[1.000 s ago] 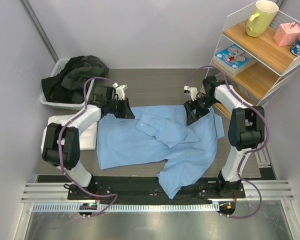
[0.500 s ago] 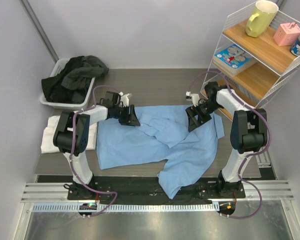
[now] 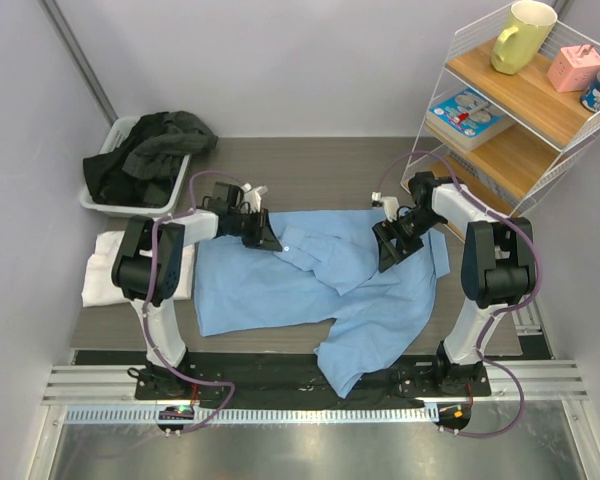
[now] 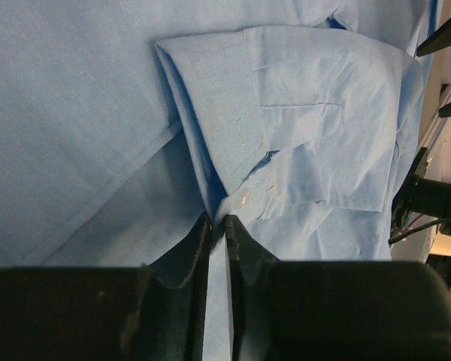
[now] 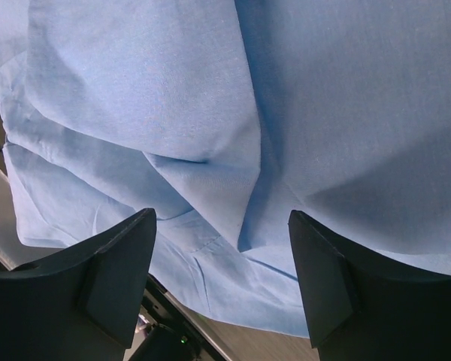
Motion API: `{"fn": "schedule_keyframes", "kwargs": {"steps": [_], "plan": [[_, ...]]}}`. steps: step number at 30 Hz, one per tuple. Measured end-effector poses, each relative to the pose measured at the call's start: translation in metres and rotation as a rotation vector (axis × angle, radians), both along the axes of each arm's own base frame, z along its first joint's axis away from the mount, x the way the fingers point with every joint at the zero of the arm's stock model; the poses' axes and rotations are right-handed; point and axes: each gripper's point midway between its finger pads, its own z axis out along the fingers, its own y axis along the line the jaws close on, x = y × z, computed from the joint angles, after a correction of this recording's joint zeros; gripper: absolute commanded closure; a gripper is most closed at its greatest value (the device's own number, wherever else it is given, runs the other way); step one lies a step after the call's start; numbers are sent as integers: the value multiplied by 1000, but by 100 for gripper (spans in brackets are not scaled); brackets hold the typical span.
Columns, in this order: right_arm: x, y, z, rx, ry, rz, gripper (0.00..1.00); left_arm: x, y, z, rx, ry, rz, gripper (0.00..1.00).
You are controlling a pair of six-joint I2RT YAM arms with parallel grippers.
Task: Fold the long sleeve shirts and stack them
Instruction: Fold the shirt
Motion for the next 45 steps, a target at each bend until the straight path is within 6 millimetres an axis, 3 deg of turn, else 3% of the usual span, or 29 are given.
{"fn": "schedule_keyframes", "kwargs": {"steps": [6, 12, 16, 22, 26, 32, 37, 45], "plan": [[1, 0, 0, 0, -3, -1, 23, -1, -3, 12, -30, -20, -18, 100], [2, -1, -1, -8, -10, 0, 20, 3, 1, 57, -37, -144, -17, 100], [10, -3, 3, -20, -36, 3, 20, 6, 7, 76, -30, -207, -3, 100], [27, -3, 9, -23, -84, 9, 24, 17, 30, 69, 28, -214, 51, 100], [37, -2, 5, -24, -85, 11, 24, 23, 49, 65, 63, -216, 88, 100], [51, -1, -1, -26, -86, 7, 28, 26, 61, 61, 92, -224, 97, 100], [59, -1, -1, -28, -96, -3, 52, 27, 69, 57, 111, -226, 107, 100], [63, -6, -18, -66, -72, -4, 54, 30, 91, 50, 152, -220, 138, 100]]}}
